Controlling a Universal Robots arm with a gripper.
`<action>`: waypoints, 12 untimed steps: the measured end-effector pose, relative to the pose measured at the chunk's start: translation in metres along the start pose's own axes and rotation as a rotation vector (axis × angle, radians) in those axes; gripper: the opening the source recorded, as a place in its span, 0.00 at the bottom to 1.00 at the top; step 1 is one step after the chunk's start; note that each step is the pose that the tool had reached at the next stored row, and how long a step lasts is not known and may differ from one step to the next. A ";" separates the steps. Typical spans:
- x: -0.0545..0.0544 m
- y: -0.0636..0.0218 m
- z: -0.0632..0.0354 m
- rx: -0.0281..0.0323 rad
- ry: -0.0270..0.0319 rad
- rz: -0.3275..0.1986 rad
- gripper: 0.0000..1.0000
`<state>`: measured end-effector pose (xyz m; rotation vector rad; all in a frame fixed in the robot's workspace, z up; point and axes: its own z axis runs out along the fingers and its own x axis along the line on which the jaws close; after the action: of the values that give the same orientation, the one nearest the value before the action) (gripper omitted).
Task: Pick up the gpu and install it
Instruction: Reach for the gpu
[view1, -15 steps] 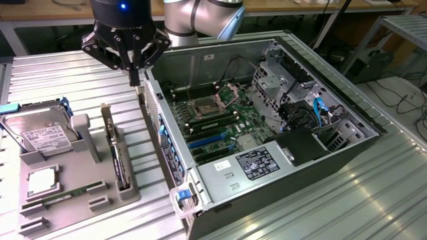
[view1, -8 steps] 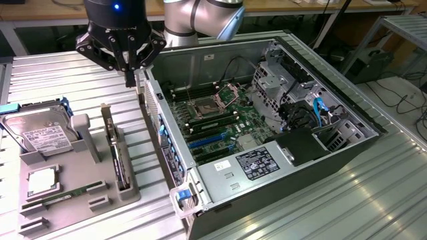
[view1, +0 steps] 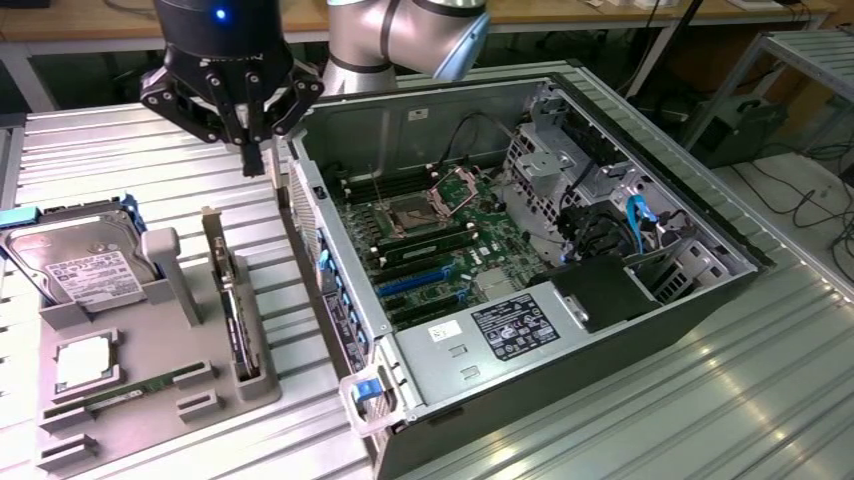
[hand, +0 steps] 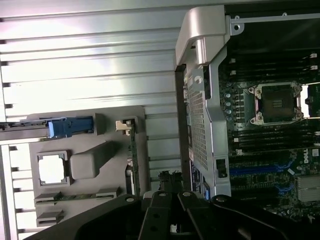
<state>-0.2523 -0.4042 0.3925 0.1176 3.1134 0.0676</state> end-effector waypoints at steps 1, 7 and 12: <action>0.001 -0.0001 0.0000 0.0000 0.0000 0.000 0.11; 0.007 -0.0009 -0.0002 0.0000 0.0000 0.000 0.11; 0.012 -0.0015 -0.0002 0.0000 0.0000 0.000 0.11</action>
<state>-0.2639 -0.4048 0.3924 0.1174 3.1134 0.0676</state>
